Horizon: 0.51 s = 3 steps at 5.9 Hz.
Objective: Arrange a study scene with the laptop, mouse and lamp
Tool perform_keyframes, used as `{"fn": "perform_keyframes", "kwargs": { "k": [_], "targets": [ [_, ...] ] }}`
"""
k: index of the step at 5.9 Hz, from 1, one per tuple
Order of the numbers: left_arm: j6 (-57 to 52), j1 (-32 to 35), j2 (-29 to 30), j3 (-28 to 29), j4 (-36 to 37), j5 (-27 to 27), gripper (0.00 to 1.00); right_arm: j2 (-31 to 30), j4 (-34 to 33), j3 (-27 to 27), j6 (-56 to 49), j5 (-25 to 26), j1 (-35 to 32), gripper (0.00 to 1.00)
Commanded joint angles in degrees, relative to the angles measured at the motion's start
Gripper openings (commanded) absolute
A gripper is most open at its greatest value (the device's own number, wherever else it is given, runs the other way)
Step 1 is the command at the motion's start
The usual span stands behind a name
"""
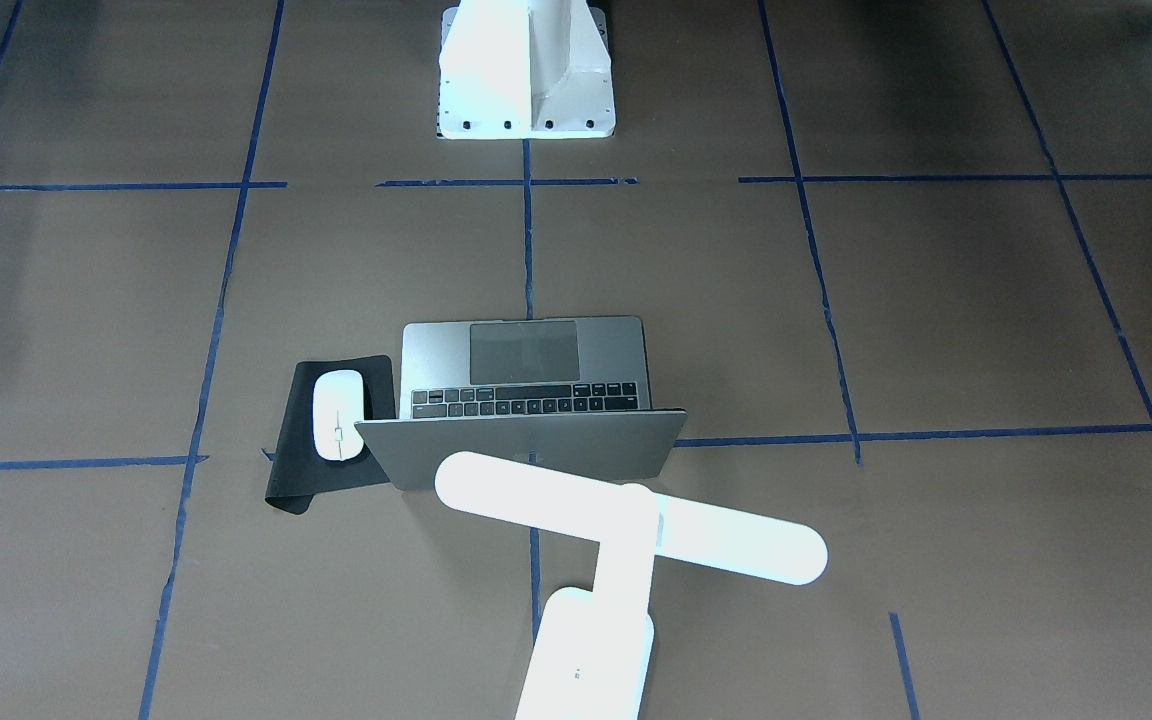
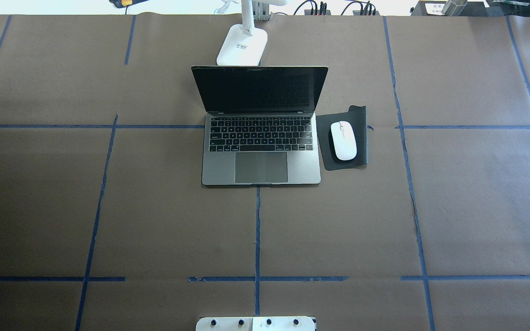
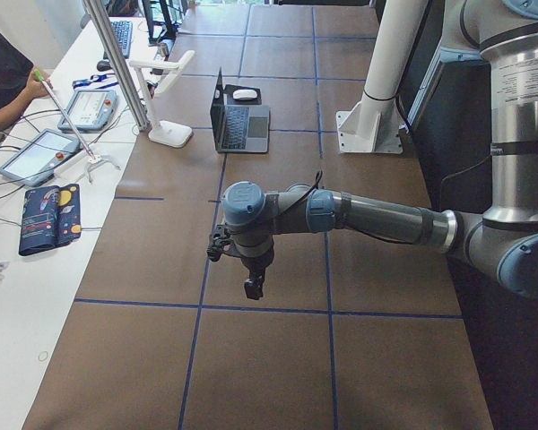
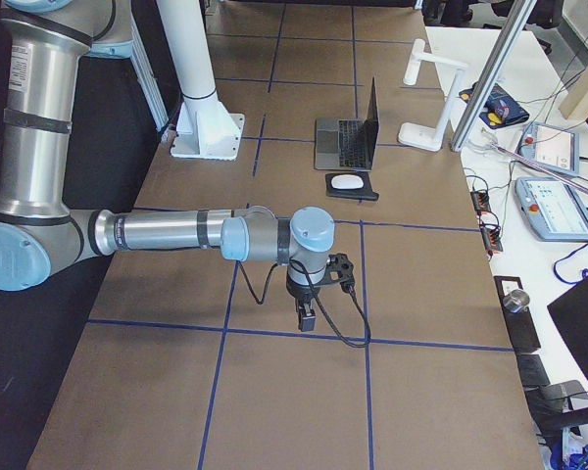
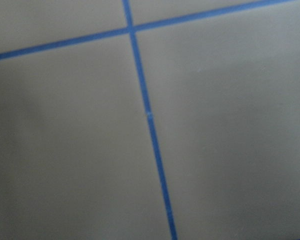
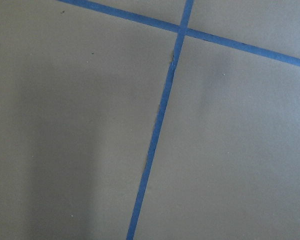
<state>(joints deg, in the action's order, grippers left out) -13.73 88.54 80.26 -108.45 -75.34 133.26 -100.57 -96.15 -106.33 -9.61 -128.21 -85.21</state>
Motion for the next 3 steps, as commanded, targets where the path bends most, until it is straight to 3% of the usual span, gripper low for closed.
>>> {"fn": "perform_keyframes", "kwargs": {
  "k": [1, 3],
  "targets": [
    [0.3, 0.0, -3.3, -1.5, -0.8, -0.7, 1.0, 0.2, -5.3, -3.4, -0.7, 0.9, -1.3, 1.0],
    [0.2, -0.1, -2.4, 0.4, -0.9, -0.3, 1.0, 0.7, -5.5, -4.5, -0.4, -0.9, -2.9, 1.0]
  ]
}}
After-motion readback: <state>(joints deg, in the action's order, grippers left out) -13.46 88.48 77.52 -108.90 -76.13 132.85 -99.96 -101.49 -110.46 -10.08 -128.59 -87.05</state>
